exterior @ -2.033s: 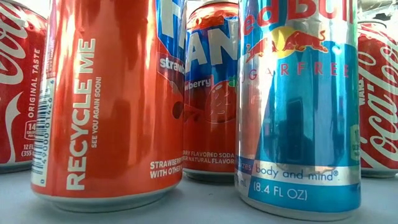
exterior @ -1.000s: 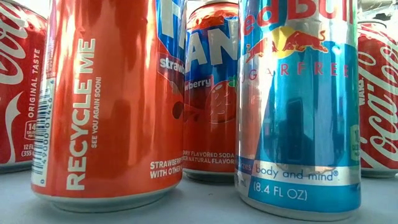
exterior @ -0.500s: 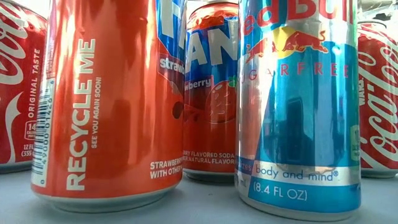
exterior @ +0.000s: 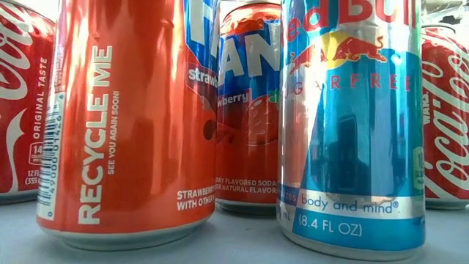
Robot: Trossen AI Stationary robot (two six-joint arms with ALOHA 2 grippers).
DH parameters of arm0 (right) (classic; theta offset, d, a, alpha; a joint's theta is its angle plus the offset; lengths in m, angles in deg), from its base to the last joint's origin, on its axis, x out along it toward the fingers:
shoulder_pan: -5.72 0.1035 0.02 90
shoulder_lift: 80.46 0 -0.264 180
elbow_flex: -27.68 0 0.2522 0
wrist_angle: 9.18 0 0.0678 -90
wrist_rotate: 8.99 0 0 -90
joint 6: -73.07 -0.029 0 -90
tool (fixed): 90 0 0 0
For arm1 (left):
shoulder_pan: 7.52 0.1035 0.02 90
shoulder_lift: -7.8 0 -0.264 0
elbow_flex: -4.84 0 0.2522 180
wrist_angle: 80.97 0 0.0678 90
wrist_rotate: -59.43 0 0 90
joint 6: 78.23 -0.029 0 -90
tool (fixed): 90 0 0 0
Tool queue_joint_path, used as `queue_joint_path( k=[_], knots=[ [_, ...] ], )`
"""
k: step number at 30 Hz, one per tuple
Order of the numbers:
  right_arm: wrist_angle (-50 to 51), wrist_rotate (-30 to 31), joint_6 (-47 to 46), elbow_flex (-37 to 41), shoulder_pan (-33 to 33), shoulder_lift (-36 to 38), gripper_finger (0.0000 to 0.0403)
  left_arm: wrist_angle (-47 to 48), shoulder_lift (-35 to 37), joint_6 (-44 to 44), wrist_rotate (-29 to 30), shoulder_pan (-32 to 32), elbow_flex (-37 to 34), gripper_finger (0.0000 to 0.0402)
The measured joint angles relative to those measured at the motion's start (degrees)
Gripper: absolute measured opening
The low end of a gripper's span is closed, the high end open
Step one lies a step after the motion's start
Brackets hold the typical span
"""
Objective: Place canned beverage on shelf
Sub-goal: Put the top blue soda can on the shelf
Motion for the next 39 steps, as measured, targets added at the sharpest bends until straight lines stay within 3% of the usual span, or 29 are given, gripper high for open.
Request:
queue_joint_path(
  k=[12, 39],
  knots=[
    [0.26, 10.23, 1.83, 0.11, 2.77, 0.0, 0.0181, -0.02, 0.0, -0.03, 0.0, 0.01, 0.0, 0.0277],
    [-1.29, 13.57, -6.08, 0.24, 3.79, -0.11, 0.0181, -0.15, -0.42, -0.32, 0.08, 0.0, 0.0, 0.0277]
  ],
)
